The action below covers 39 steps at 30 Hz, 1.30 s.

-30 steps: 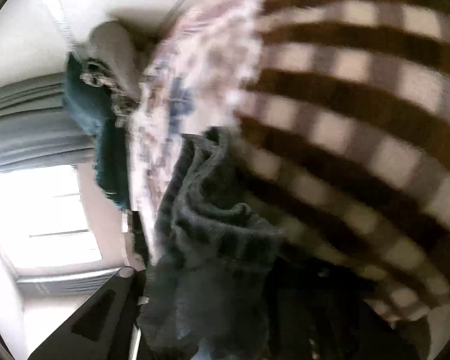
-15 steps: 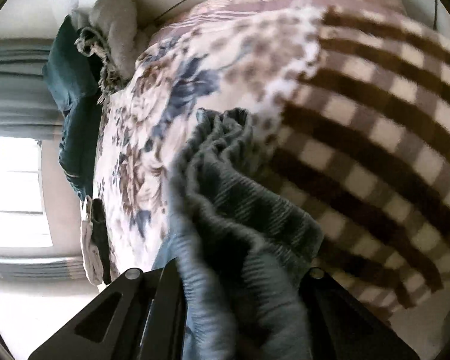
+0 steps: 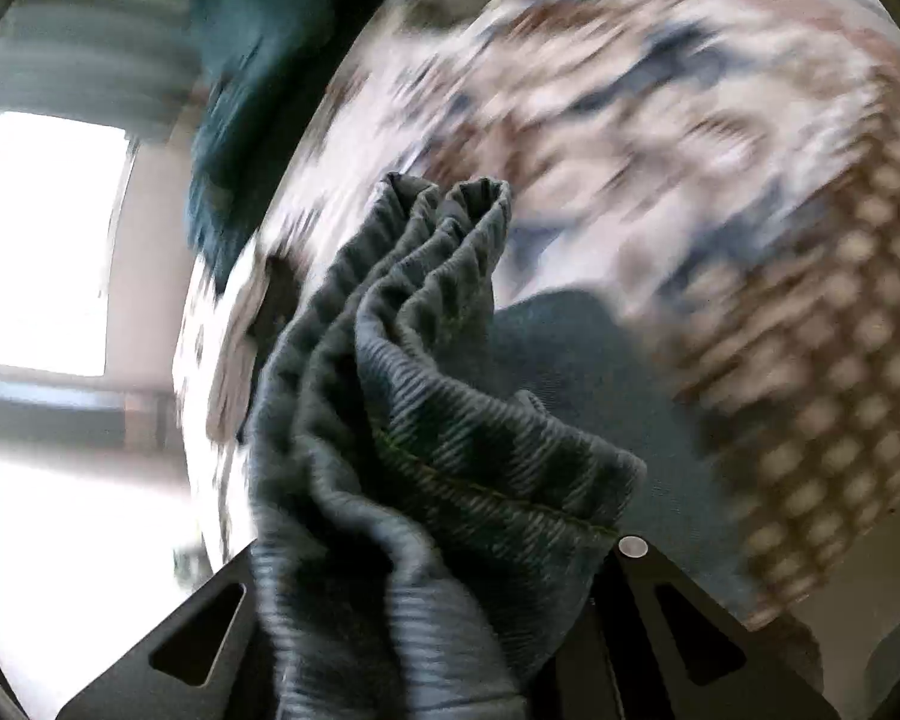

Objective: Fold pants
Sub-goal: 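Release the jeans from the right gripper and smooth the fold, then grasp the jeans waistband edge with the left gripper and lift it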

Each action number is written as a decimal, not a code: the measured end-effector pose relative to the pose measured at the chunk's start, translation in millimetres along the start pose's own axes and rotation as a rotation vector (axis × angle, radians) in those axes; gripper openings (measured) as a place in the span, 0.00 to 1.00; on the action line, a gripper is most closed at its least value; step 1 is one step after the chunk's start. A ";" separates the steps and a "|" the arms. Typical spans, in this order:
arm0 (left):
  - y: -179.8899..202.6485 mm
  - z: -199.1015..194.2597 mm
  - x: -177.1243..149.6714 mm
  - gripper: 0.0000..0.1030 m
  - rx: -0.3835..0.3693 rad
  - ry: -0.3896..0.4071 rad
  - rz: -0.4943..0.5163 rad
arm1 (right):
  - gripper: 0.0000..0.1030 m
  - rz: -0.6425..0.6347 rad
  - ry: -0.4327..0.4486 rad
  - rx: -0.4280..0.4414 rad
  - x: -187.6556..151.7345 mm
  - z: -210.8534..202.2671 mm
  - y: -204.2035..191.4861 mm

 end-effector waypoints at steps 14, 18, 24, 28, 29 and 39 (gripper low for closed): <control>-249.7 6.8 -53.7 1.00 0.073 0.067 -0.312 | 0.65 -0.354 -0.390 -0.154 -218.0 173.6 -62.9; -239.5 -7.6 -42.6 1.00 -0.134 0.131 -0.305 | 0.79 -0.255 -0.494 -0.019 -212.9 136.4 -74.8; -170.9 13.6 -10.1 1.00 -0.369 0.101 -0.235 | 0.79 -0.299 -0.401 -0.156 -163.9 72.2 -63.2; -126.1 30.2 13.3 0.87 -0.275 0.075 -0.153 | 0.79 -0.286 -0.326 -0.376 -124.7 56.3 -16.0; -118.7 31.8 15.8 0.78 -0.210 0.092 -0.117 | 0.79 -0.271 -0.320 -0.398 -118.6 54.4 -8.7; -108.6 19.7 -13.8 0.12 -0.102 0.212 -0.012 | 0.79 -0.278 -0.309 -0.444 -104.5 47.9 16.5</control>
Point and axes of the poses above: each gripper's, at about its wrist camera, not at the fingertips, and z roughly the way its jaws point, y to its right, x to its top, the point moved 3 cm from there along z, roughly the way its jaws point, and after that the axes turned 8 degrees about z, right-handed, at the moved point
